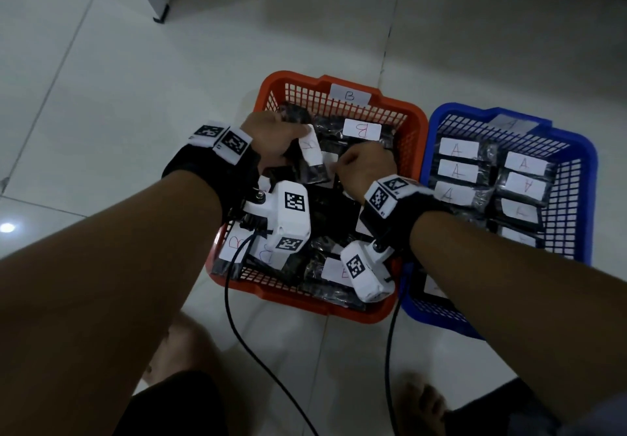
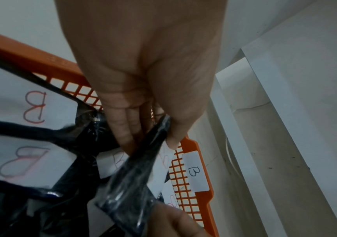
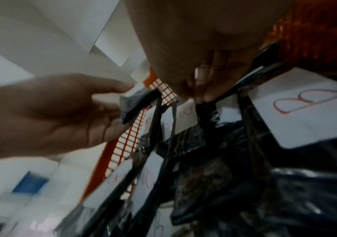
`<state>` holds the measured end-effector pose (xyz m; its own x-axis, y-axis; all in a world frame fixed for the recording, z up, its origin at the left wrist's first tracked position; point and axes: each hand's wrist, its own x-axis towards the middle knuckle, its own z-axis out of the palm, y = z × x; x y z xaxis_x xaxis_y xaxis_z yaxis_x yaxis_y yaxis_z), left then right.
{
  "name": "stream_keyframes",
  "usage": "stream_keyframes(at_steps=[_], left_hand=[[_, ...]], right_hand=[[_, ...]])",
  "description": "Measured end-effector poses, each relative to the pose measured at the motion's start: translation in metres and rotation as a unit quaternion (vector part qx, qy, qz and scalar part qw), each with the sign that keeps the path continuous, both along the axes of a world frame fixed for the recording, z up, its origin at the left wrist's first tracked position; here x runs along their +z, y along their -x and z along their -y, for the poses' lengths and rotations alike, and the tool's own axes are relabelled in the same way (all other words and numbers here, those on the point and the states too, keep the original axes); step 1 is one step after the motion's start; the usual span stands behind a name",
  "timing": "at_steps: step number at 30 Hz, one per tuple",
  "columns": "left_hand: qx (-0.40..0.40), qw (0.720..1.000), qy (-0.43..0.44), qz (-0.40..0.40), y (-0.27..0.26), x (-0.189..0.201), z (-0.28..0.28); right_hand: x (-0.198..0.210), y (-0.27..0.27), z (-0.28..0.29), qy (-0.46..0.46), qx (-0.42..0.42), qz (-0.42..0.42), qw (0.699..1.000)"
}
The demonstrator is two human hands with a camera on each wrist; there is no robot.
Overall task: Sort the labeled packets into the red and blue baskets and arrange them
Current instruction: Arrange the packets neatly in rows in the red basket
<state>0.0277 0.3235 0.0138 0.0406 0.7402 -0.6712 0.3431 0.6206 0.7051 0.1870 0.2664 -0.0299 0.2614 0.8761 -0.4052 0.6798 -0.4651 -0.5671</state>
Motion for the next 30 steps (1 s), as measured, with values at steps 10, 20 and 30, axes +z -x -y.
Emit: stream_keyframes(at_steps=[10,20,30], left_hand=[[0.039,0.999,-0.023,0.028,-0.024,-0.019,-0.001],[-0.326,0.897,-0.126,-0.271,-0.034,-0.035,0.018],[-0.286,0.900,-0.247,-0.219,-0.029,-0.044,0.030]], right_hand=[[0.019,-0.018,-0.012,-0.093,-0.076,-0.164,0.979],[0.019,-0.050,-0.011,-0.091,0.157,0.197,0.963],[0.031,-0.049,-0.008,-0.057,0.253,0.147,0.954]])
